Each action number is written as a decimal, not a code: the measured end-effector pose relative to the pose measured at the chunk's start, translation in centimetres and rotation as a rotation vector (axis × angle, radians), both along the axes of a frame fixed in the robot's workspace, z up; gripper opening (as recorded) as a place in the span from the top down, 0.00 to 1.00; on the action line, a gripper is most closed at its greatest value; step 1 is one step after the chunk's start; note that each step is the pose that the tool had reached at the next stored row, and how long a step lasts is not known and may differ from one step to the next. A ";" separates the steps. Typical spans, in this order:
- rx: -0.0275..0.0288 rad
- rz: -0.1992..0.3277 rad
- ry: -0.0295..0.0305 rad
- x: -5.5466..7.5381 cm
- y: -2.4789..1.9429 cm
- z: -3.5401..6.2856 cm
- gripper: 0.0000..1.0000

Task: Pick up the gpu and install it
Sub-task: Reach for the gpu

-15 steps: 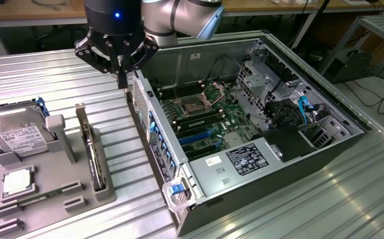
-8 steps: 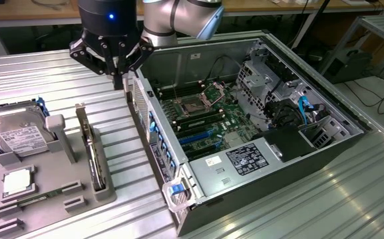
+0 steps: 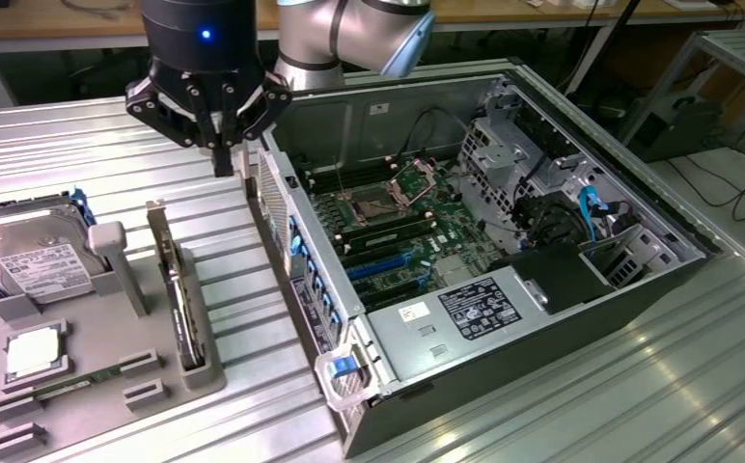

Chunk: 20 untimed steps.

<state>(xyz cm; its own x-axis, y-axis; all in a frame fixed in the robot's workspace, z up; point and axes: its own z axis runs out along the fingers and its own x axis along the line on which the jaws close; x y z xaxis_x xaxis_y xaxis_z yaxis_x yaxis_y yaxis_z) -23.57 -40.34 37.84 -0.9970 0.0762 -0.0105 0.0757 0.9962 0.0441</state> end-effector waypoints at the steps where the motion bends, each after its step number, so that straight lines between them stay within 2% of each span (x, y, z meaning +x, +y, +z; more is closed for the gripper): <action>1: 0.0000 0.000 0.0002 -0.1 -0.01 -0.02 0.89; 20: 0.0000 0.000 0.0026 -2.1 -0.20 -0.29 0.89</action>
<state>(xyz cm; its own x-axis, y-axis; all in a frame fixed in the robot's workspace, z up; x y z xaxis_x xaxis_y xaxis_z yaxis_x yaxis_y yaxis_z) -25.66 -40.53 37.55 -0.9971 0.0762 -0.0078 0.0758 0.9962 0.0440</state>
